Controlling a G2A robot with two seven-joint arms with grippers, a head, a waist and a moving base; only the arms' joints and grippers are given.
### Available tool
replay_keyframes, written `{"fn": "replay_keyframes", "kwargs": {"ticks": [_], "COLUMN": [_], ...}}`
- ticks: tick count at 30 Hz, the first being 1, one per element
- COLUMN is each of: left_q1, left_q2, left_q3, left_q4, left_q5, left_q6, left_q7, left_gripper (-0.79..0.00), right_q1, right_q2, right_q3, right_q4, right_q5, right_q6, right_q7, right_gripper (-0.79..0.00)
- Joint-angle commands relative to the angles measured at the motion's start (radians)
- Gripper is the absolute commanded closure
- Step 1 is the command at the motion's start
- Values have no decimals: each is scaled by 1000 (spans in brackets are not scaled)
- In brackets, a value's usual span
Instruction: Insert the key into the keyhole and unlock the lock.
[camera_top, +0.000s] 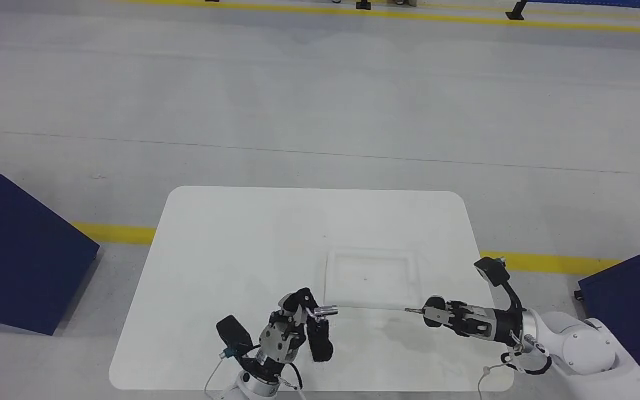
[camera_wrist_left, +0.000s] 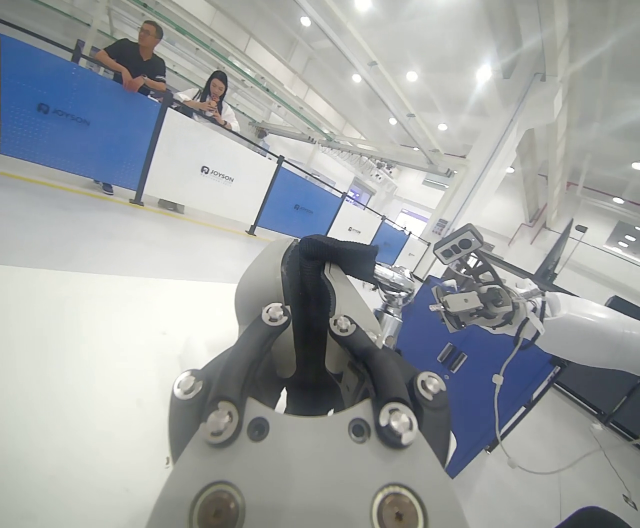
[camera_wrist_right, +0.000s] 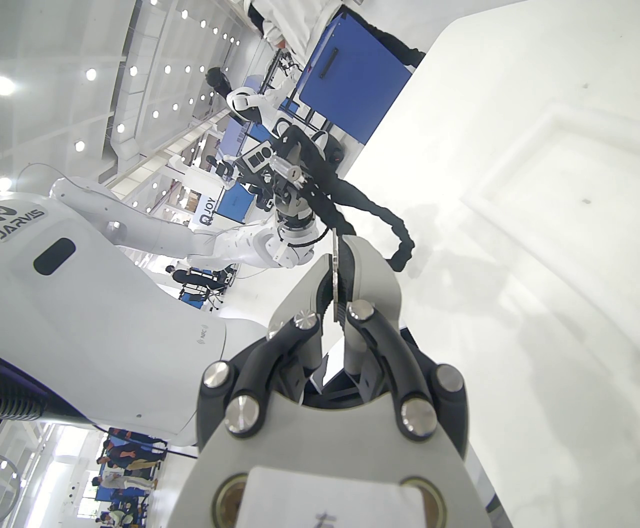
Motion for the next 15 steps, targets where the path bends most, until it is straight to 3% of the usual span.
{"fn": "replay_keyframes", "kwargs": {"ticks": [1,6,15], "left_q1": [-3,-7,-10], "left_q2": [-6,-19,-26], "left_q3": [3,10,6], "left_q4": [5,15,20], "left_q5": [-9,-40,-80], "left_q6": [15,-9,-175], "left_q7": [4,12,-1], "left_gripper": [0,0,0], "right_q1": [0,0,0], "right_q2": [0,0,0], "right_q3": [0,0,0], "right_q4": [0,0,0], "right_q5": [0,0,0], "right_q6": [0,0,0], "right_q7": [0,0,0], "right_gripper": [0,0,0]}}
